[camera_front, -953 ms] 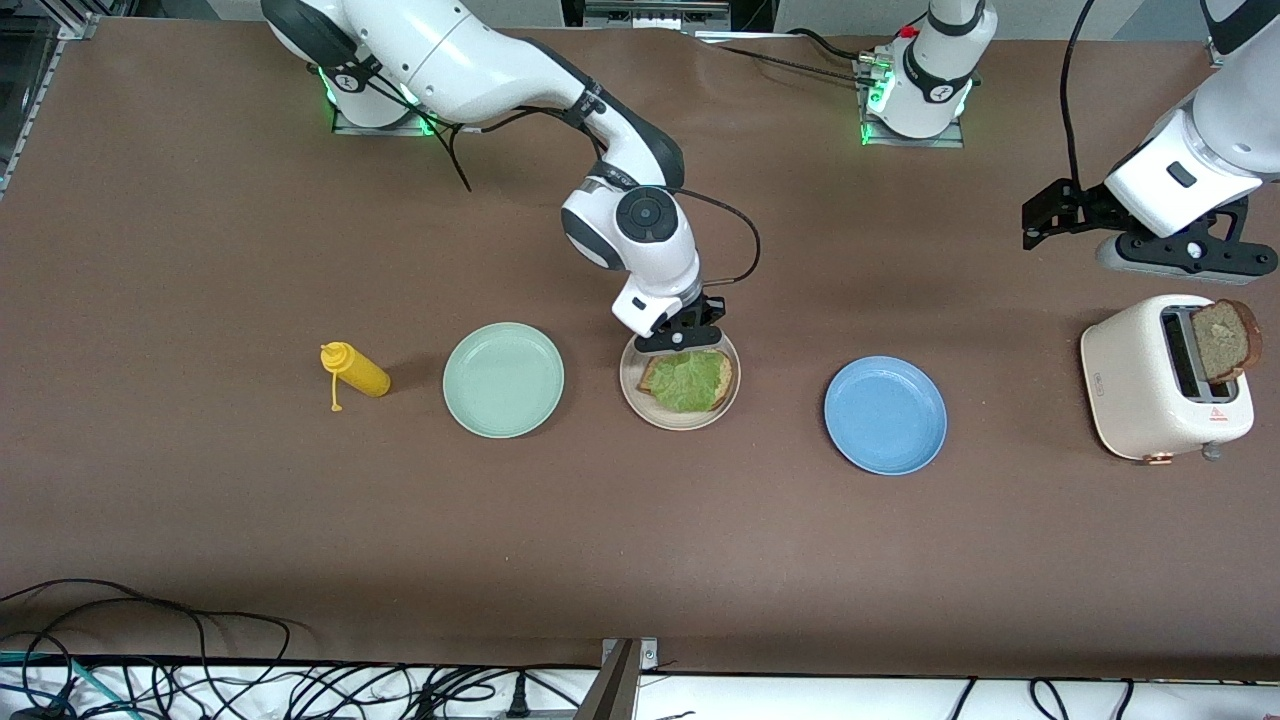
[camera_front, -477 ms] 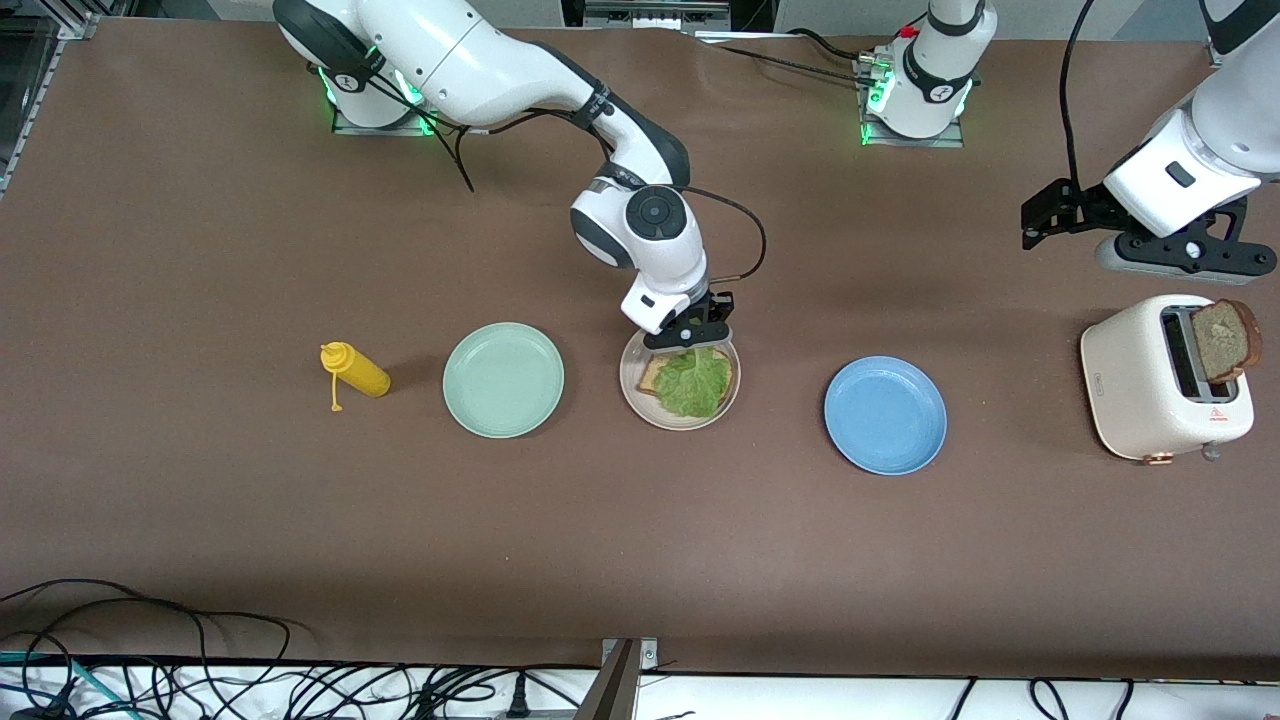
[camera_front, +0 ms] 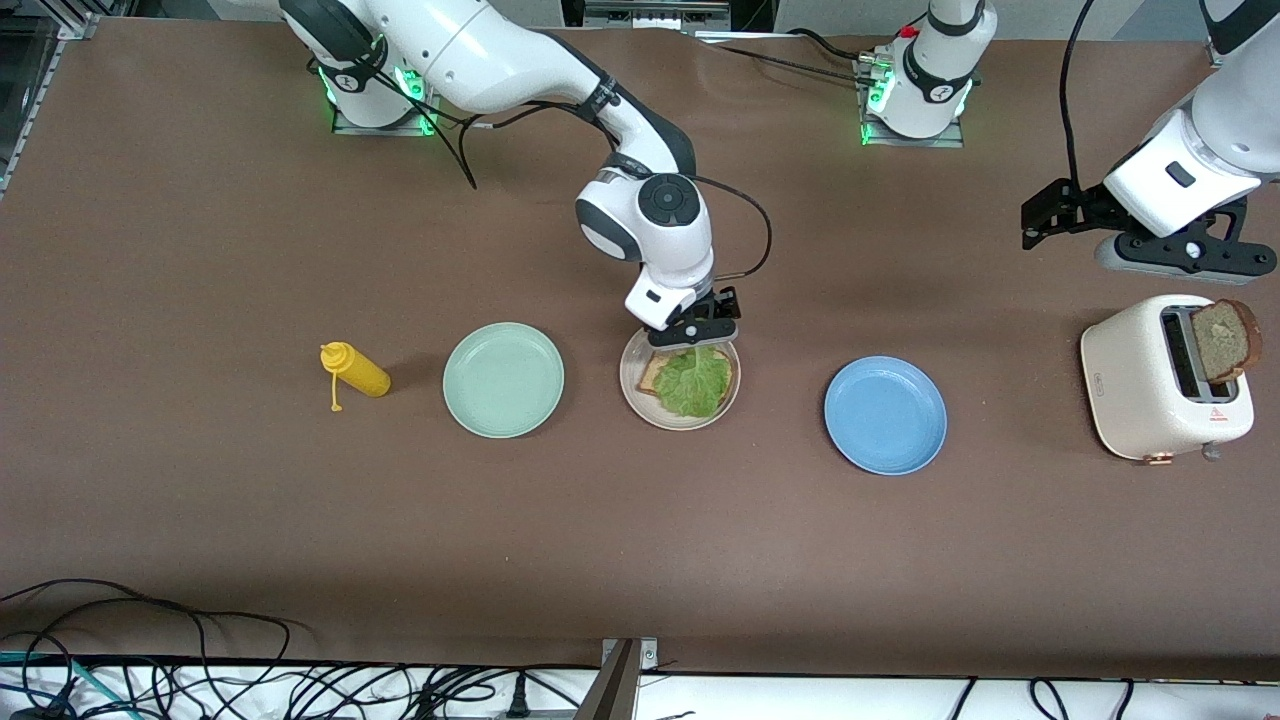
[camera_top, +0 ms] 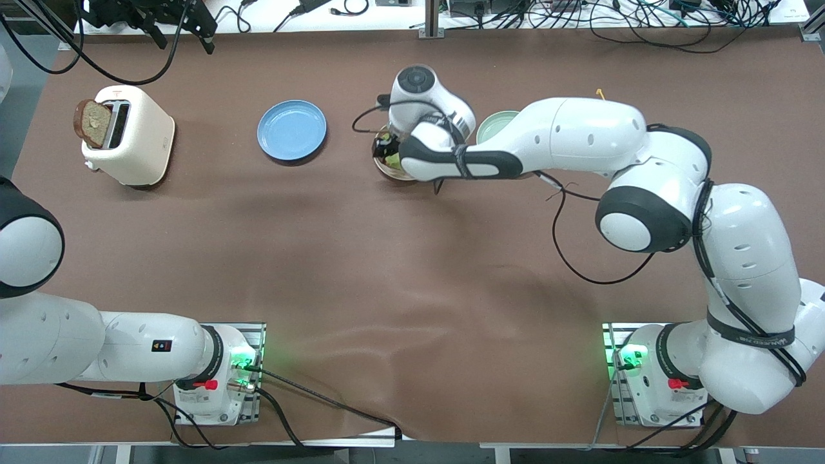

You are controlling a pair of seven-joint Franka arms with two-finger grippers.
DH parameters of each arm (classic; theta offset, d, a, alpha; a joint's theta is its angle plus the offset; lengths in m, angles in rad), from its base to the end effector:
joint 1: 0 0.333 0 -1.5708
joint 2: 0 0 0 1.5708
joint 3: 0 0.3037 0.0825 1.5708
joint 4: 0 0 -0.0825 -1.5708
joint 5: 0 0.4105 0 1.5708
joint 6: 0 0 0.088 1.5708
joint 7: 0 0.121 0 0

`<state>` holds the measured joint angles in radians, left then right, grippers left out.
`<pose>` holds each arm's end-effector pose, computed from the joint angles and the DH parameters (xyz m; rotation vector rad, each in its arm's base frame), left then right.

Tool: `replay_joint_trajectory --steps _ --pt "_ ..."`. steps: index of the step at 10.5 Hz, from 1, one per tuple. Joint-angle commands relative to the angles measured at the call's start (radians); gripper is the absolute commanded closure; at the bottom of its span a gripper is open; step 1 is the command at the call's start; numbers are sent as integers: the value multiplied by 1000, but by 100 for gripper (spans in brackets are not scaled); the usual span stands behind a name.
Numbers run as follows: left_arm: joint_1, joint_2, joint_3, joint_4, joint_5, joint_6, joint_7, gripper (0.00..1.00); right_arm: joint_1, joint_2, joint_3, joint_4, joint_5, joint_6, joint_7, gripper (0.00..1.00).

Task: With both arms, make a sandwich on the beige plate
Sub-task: 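Open the right gripper to release the lettuce on the toast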

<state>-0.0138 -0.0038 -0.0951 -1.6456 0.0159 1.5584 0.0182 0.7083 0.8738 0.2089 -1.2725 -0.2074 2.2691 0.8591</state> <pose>0.5711 -0.0606 0.5623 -3.1126 0.1988 0.1289 0.5088 0.5901 0.2106 -3.0328 -0.1457 -0.1520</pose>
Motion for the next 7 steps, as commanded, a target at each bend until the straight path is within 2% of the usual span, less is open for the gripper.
replay_joint_trajectory --steps 1,5,7 --pt "-6 -7 9 0 -19 -5 9 0 -52 -102 7 -10 -15 -142 6 0" --pt "-6 -7 9 1 -19 -6 6 0 -125 -202 1 -18 3 -320 -52 0" --pt "-6 -7 9 1 -19 -6 6 0 -217 -271 1 -21 51 -442 -264 0"
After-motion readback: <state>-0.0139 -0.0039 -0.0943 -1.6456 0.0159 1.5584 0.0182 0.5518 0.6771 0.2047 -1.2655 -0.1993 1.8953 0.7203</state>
